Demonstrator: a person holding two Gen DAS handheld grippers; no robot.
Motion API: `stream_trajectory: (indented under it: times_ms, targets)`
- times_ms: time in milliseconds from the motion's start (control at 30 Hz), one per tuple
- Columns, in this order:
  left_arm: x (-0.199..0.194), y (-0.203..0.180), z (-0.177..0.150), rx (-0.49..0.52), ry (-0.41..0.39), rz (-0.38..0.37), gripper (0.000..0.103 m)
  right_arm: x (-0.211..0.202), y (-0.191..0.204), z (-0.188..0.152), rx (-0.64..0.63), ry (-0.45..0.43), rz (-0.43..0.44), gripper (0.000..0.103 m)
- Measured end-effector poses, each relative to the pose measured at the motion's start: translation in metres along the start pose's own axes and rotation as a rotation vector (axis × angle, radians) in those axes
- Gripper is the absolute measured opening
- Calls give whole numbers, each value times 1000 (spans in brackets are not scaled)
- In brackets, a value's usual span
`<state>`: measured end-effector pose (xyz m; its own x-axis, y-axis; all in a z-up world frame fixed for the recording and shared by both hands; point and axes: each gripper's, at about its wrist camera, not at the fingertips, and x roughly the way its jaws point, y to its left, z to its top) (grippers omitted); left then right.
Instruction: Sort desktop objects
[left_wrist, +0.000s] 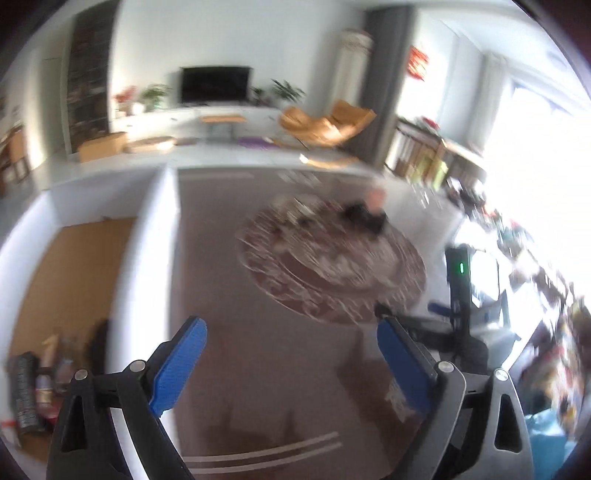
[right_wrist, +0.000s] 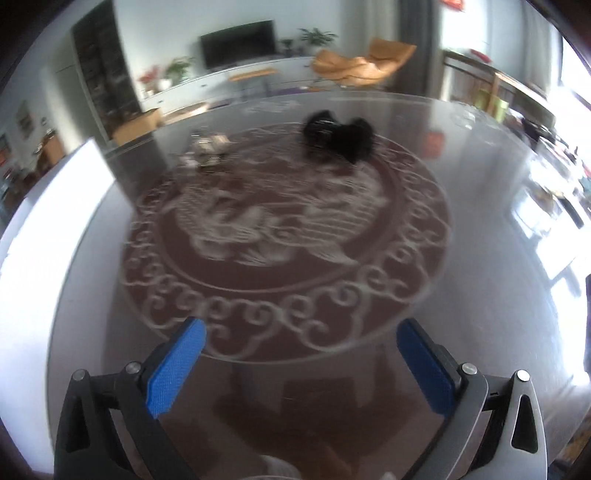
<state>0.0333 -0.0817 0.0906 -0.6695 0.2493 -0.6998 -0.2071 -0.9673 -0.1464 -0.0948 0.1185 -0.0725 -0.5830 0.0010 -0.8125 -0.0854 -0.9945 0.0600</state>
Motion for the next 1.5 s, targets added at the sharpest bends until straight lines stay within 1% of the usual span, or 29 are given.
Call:
stream_trajectory:
  times_ms: [67,100,167,300,400,467,533,567,633,667,733,833,867,1067,1167,1233,1333,1433,1500]
  targets:
    - [36,-15,-9,35,59,17,95,-3,-7,-4,15,-9,-39,103]
    - [52,-20,-12,36,91,31,95,-2,-8,0,10,-11,-47,103]
    - [82,-18,-13,19,140,52,95,-6,-12,-4,-6,-9,-61,103]
    - [120,-12,-20,-25,183,106,95,7,-14,-3,1,28,-88,103]
    - [135,-14,-22,-20,214,133,95,5,-8,-1,0,51,-86,103]
    - [142,-16,-23,-12,232,143,95,1,-9,-4,-12,40,-78,103]
    - [148,-17,-21,4,232,161,95,1,-12,-5,-19,30,-73,103]
    - [145,-15,-20,5,235,165,95,1,-13,-5,-18,23,-74,103]
    - [153,-17,-15,13,252,183,103,1,-17,-4,-10,12,-80,103]
    - [157,-16,-13,4,250,179,103,2,-18,-3,-6,7,-83,103]
    - [166,-15,-6,-28,250,205,103,4,-22,0,-3,-2,-85,103]
    - [176,-13,4,-85,296,242,103,5,-28,3,-2,-3,-84,103]
    - [176,-13,5,-91,300,247,103,5,-30,3,2,-3,-85,103]
    - [171,-12,-1,-53,248,226,103,6,-30,4,2,-3,-87,103]
    - [170,-11,0,-44,253,220,103,7,-29,6,-1,1,-86,103]
    - [170,-10,1,-28,258,206,103,14,-30,15,-23,16,-72,103]
    - [177,-7,11,-9,266,191,103,24,-33,29,-74,19,-34,103]
    - [189,-1,27,-13,239,197,103,27,-38,33,-76,15,-26,103]
    - [200,6,38,-36,218,217,103,26,-37,32,-71,12,-34,103]
